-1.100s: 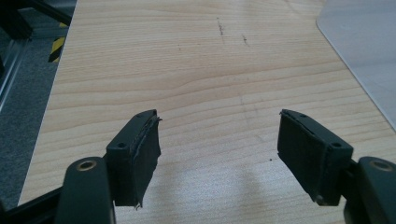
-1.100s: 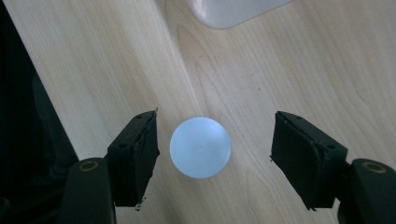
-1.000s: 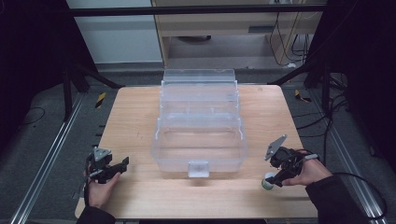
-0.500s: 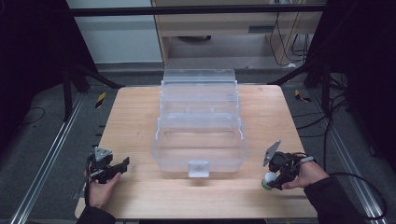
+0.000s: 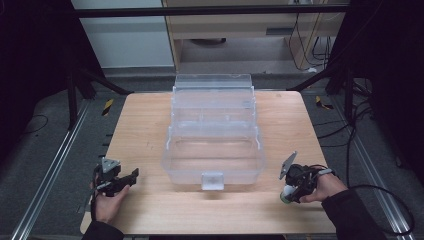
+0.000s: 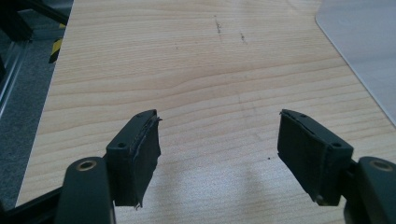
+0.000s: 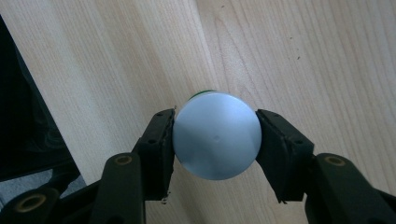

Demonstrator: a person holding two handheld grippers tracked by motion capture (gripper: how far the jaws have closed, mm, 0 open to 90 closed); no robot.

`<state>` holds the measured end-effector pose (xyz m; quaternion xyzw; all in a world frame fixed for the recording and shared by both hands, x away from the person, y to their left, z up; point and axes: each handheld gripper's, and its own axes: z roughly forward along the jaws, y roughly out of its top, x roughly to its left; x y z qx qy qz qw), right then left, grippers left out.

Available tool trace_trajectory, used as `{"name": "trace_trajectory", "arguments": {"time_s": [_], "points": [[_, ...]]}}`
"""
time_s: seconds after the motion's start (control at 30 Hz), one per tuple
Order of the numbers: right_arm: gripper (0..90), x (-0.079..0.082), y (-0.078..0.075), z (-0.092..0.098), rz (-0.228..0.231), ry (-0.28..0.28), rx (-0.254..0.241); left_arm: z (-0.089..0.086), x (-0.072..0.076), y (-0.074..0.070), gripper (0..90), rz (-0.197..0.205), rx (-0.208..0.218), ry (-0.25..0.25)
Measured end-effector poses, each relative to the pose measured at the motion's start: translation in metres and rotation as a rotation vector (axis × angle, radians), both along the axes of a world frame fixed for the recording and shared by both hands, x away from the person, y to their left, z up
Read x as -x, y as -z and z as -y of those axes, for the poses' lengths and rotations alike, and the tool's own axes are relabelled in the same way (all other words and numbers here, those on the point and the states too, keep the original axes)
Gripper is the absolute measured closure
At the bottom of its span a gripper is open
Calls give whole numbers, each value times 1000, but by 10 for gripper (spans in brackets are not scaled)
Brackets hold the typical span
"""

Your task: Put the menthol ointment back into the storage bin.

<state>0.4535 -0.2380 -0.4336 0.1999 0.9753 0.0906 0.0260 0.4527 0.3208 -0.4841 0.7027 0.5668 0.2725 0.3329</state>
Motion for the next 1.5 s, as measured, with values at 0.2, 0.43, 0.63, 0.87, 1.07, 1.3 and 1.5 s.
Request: {"name": "trace_trajectory", "arguments": {"time_s": [0.2,0.43,0.63,0.87,1.07,1.3,1.5], "points": [[501,-1,0,-1,-6,13,-3,0,0,0,293,-1,-2,1],[504,-4,-2,-2,-16,37,8,1,0,0,293,-2,-3,2],[505,-6,-14,-5,3,57,-15,1,-1,0,293,-5,-8,4],[506,-9,-29,-8,11,102,-50,1,-1,-1,293,1,-10,2],[506,-12,-41,-13,23,99,-77,2,-1,-1,295,2,-18,5],[506,-13,-56,-14,44,107,-102,3,-1,-1,296,1,-17,8],[506,-13,-63,-16,61,109,-116,4,-1,-1,298,1,-22,13]]}}
